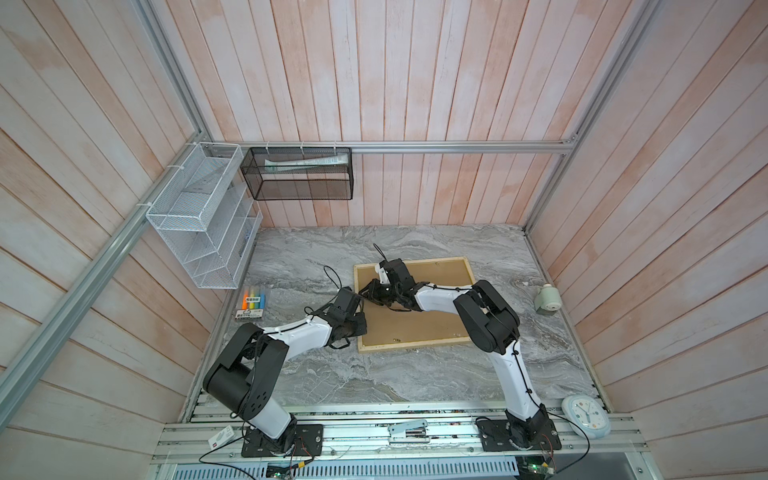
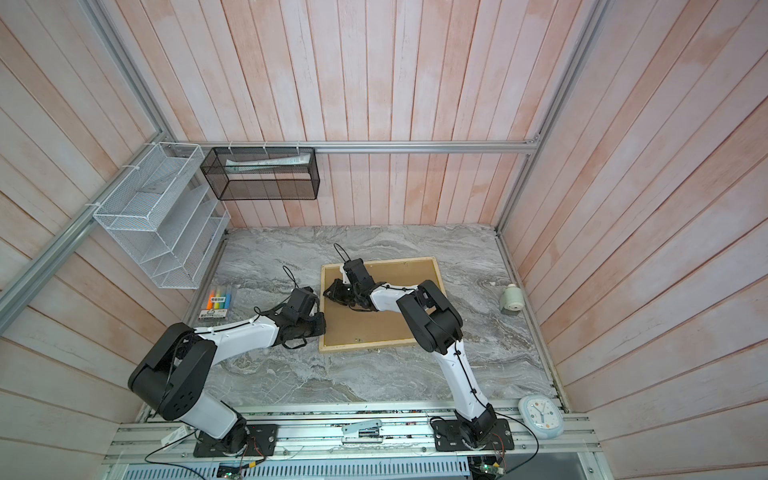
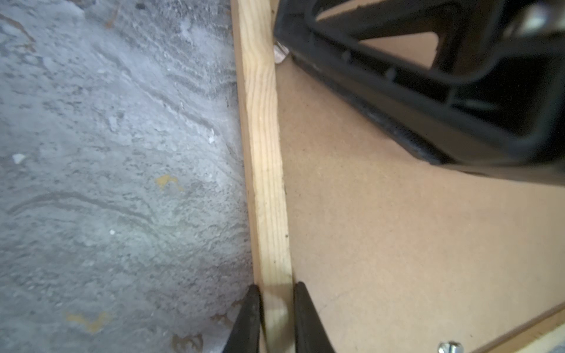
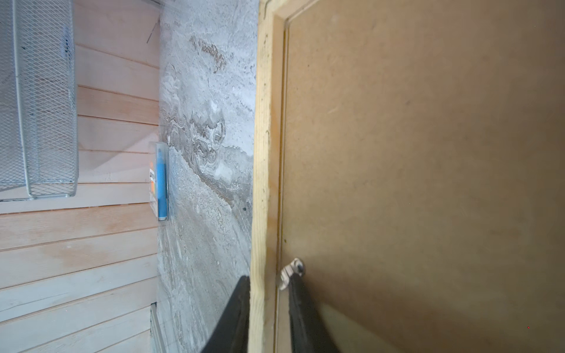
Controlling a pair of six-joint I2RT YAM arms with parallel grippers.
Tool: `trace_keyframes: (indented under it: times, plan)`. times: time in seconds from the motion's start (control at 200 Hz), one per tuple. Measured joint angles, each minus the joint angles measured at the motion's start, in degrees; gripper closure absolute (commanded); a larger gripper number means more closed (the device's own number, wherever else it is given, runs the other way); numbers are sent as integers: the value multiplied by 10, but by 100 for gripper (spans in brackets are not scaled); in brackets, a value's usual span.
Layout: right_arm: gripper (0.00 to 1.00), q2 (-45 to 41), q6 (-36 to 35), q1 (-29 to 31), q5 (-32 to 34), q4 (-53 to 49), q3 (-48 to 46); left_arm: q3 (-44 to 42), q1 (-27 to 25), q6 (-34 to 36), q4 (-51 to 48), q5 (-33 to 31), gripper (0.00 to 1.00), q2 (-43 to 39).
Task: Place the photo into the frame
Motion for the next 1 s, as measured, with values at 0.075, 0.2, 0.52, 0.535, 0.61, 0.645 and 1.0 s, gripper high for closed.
trace_keyframes:
  times: [0.075,0.2,0.52,0.535,0.61,0.645,1.0]
  plan:
    - [75,-1,25,0,1,33,-17,0,0,0,0,1,89,0]
    - [75,-2,63,0,5,79,-39,0,1,1,0,2,89,0]
    - [75,-2,134,3,19,128,-63,0,3,3,0,8,89,0]
    - [75,-2,135,3,20,129,-63,0,3,3,0,8,89,0]
    - [75,-2,143,4,23,135,-66,0,3,4,0,8,85,0]
    - [75,-2,145,5,25,139,-69,0,3,4,0,8,83,0]
    - [75,-24,168,14,40,177,-120,13,0,6,-8,6,66,12]
